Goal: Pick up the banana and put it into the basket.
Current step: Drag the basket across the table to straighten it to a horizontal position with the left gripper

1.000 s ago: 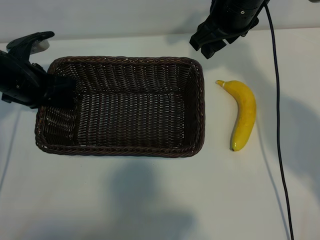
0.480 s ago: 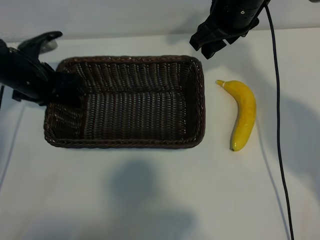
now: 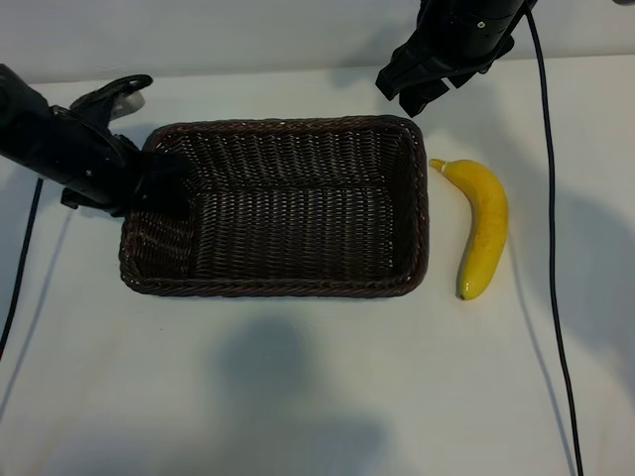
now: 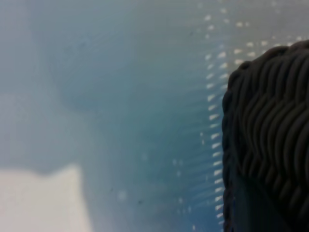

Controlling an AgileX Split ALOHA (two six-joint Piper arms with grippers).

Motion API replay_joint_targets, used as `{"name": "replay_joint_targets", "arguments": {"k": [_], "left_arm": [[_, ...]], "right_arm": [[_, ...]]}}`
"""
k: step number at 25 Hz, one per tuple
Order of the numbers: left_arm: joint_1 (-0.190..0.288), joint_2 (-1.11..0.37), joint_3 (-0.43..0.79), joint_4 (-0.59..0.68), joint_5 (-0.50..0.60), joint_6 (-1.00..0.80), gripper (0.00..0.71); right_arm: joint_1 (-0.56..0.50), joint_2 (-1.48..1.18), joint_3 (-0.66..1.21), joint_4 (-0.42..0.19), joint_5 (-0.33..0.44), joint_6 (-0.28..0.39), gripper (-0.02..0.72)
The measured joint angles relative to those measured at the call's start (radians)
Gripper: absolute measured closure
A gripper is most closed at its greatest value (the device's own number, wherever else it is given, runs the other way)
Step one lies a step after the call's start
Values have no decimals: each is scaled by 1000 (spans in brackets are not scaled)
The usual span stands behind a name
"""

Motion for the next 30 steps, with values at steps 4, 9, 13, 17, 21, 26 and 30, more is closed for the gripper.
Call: {"name": "replay_joint_targets", "arguments": {"k": [4,9,13,17,21,26,30], "left_arm": [[-2,0,0,0,-9,-2,540],[-2,7,0,1,-9,-6,540],[-2,30,0,1,-9,-11,540],[-2,42,-1,-3,-8,-22,540],[-2,42,-1,-3,-8,-27,540],[-2,42,-1,-3,-8,-29,540],[-2,42,-1,-6,-4,-31,540]], "right_arm": [[0,0,0,0,0,1,132],[0,0,0,0,0,1,132],[0,0,0,0,1,2,132],[0,0,0,0,5,2,132],[0,0,0,0,8,2,132],[0,0,0,0,8,2,132],[0,0,0,0,8,2,132]]}}
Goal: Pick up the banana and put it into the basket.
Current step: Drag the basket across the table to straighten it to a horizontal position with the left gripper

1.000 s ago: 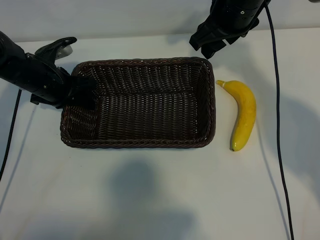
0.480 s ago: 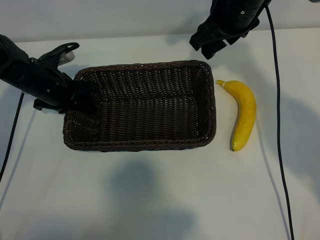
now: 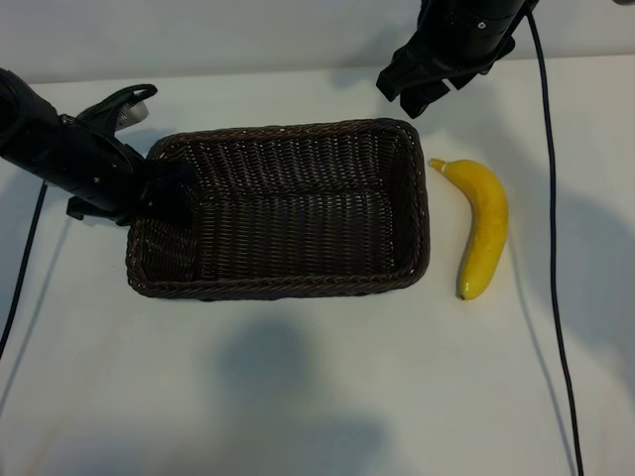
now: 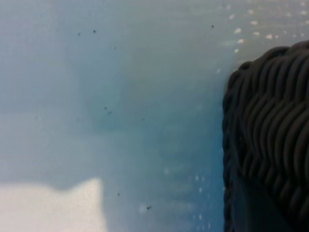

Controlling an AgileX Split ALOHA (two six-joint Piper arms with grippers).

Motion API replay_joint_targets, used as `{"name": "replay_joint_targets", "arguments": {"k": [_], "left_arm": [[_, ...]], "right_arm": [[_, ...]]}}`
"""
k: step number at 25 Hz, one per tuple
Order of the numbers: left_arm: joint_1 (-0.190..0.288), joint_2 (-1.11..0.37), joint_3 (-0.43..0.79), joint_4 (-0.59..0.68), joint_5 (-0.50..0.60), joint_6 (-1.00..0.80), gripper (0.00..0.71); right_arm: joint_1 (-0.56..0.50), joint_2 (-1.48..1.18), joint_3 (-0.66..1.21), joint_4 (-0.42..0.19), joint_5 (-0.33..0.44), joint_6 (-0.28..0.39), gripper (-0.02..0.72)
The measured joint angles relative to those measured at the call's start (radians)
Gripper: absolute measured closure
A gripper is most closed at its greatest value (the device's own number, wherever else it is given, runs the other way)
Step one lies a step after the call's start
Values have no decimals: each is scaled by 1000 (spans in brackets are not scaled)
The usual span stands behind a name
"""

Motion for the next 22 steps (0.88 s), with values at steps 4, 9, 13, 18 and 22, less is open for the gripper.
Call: {"name": "replay_joint_targets", "arguments": {"k": [4,9,13,18,22], "left_arm": [[0,1,0,-2,9,0,478],[0,1,-1,-28,41,-11,197],[0,-4,-1,-30,43,-20,121],[0,-53,-1,-30,47,-24,122],[0,-75,-1,-25,66,-27,122]], "right_arm": [[0,0,0,0,0,0,132],[0,0,0,0,0,0,132],[0,0,0,-1,0,0,132],[0,0,0,-1,0,0,132],[0,0,0,-1,0,0,132]]}}
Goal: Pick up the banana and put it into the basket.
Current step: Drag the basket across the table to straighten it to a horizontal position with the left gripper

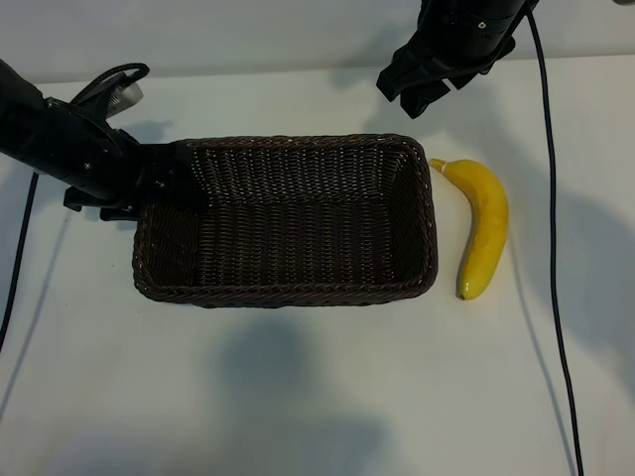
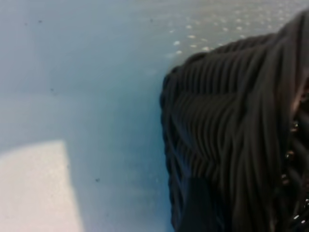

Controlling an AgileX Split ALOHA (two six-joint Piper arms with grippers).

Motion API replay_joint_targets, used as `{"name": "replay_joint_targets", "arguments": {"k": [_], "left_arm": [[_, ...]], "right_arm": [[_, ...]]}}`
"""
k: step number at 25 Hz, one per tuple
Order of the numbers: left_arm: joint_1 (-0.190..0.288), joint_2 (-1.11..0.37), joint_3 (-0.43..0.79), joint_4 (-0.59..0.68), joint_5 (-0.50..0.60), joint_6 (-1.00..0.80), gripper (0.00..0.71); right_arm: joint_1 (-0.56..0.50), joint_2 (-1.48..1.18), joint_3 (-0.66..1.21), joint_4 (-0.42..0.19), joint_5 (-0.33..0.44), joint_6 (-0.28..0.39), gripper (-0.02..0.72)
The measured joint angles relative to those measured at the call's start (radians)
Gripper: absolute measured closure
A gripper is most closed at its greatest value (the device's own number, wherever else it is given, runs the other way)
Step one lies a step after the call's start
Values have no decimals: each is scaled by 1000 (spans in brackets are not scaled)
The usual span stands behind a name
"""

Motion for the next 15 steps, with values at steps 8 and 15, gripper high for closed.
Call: {"name": "replay_joint_targets", "arguments": {"k": [8,15], "left_arm": [[0,-39,0,103,44,-66,124],[0,-91,0,210,63,-131,124]], "right_arm": [[0,0,0,0,4,0,132],[0,0,0,0,4,0,132]]}}
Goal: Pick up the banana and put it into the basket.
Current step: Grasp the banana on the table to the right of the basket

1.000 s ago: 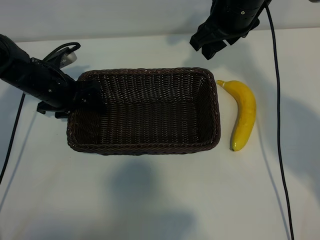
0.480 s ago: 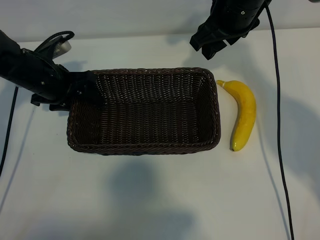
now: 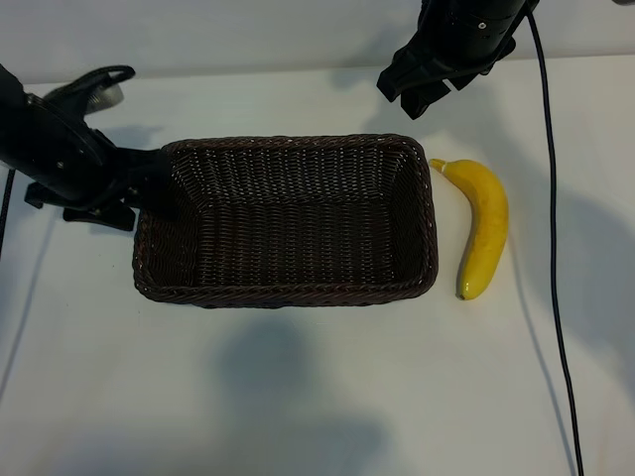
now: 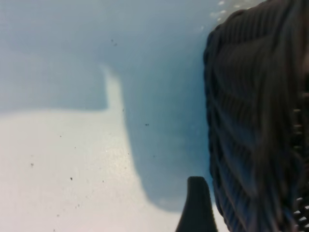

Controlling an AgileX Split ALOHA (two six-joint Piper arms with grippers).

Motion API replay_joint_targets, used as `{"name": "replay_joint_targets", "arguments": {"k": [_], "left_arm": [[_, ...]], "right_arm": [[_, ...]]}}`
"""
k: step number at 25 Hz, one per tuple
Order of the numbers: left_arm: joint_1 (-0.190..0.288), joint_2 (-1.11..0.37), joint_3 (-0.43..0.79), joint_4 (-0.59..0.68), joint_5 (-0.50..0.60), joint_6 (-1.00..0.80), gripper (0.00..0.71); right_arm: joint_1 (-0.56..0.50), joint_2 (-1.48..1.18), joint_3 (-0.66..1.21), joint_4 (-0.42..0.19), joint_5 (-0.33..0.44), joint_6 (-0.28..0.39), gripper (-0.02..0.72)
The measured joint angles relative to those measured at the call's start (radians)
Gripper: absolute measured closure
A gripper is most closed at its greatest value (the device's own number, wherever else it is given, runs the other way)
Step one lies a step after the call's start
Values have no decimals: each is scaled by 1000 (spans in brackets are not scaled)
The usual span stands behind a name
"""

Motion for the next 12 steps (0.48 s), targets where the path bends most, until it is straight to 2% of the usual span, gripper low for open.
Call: {"name": "replay_joint_targets", "arguments": {"k": [12], "left_arm": [[2,-154,0,26,7,-8,124]], "right_arm": [[0,0,0,0,1,0,132]]}}
